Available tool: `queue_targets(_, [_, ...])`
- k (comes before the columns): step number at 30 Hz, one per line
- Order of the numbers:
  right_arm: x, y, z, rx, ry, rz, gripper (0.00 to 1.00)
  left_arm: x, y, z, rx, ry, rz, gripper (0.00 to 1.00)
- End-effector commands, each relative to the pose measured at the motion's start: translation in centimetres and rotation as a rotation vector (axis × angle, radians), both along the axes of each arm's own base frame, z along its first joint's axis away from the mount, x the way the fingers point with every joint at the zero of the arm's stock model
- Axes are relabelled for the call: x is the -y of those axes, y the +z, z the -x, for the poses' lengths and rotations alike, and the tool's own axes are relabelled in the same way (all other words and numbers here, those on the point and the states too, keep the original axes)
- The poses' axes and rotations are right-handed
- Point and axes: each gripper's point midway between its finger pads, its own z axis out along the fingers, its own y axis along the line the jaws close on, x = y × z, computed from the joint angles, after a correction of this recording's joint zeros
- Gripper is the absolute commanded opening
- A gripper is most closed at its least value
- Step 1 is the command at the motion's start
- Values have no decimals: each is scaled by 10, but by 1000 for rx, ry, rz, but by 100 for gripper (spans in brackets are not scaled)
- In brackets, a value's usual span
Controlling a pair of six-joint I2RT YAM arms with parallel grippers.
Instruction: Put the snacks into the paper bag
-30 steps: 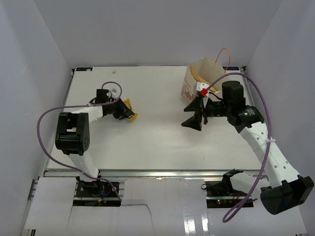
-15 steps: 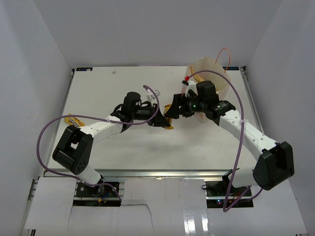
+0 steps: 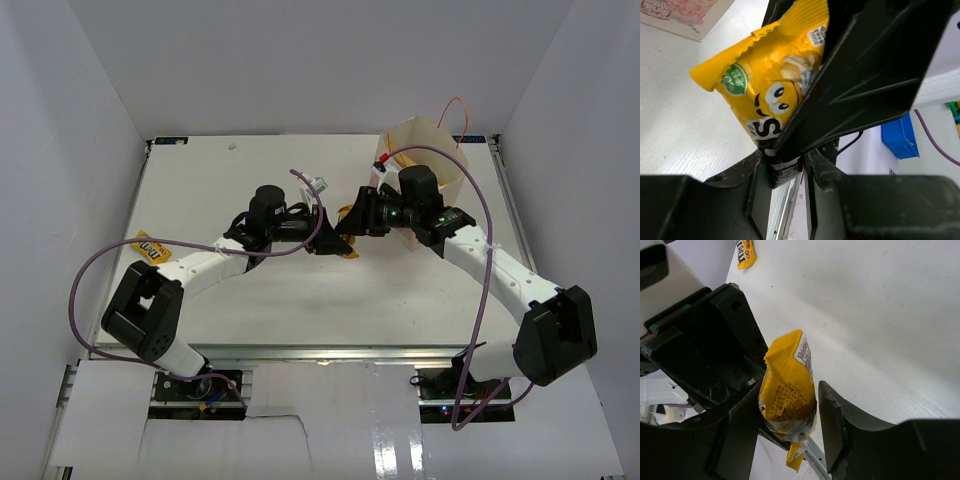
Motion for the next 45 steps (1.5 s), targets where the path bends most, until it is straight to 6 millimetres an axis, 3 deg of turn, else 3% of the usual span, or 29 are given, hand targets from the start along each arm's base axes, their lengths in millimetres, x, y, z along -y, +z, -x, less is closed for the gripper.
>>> queue_targets(1, [-9, 11, 3, 11, 28, -55, 52, 2, 31, 10, 68, -31, 72, 38])
queue_targets(4, [-9, 21, 0, 50, 36, -59, 41, 1, 37, 12, 77, -30, 83, 46])
queue_targets(7, [-7, 40, -6, 119, 41, -67, 29, -3, 42, 13, 123, -10, 88, 68])
queue_targets(12, [10, 72, -27, 292, 48, -41, 16, -18, 50, 13, 210, 64, 87, 82])
queue_targets(13, [12, 88, -32, 359, 53, -37, 16, -24, 61, 15, 251, 78, 100, 85])
queue_targets(15, [23, 108, -38, 509, 77, 10, 15, -35, 62, 12, 273, 132, 81, 85])
queue_targets(16, [30, 130, -44, 596, 73, 14, 15, -42, 72, 12, 329, 159, 79, 85])
queue_targets(18, [38, 163, -41, 778, 128, 31, 15, -58, 66, 4, 325, 238, 10, 89])
queue_targets(19, [46, 193, -42, 869, 122, 30, 15, -72, 63, -13, 358, 343, -50, 90])
queue_targets(21, [58, 223, -44, 999, 113, 57, 15, -102, 48, -24, 320, 468, -177, 95])
queue_targets(23, [80, 260, -59, 1122, 32, 118, 15, -147, 34, -43, 273, 644, -309, 96])
queue_targets(24, [89, 270, -67, 1147, -9, 140, 15, -161, 32, -48, 255, 698, -338, 96])
queue_targets(25, [106, 271, -87, 1144, -73, 185, 14, -191, 23, -57, 210, 806, -405, 96])
queue_targets(27, [124, 287, -101, 1174, -139, 225, 14, -218, 21, -60, 174, 908, -438, 97])
queue_targets(28, [137, 280, -120, 1178, -187, 295, 14, -239, 13, -63, 143, 989, -481, 98])
queue_targets(30, [147, 267, -138, 1182, -216, 379, 15, -254, 9, -62, 104, 1056, -488, 98])
queue_targets(34, [168, 216, -180, 1139, -238, 586, 15, -294, -17, -62, -37, 1211, -570, 98])
queue_targets(40, [184, 148, -208, 1052, -209, 752, 20, -342, -46, -55, -233, 1417, -623, 98])
queue_targets(44, [188, 124, -212, 1008, -191, 788, 29, -378, -54, -53, -343, 1571, -623, 98])
queue_targets(45, [188, 122, -211, 1002, -186, 785, 36, -391, -53, -52, -365, 1630, -640, 98])
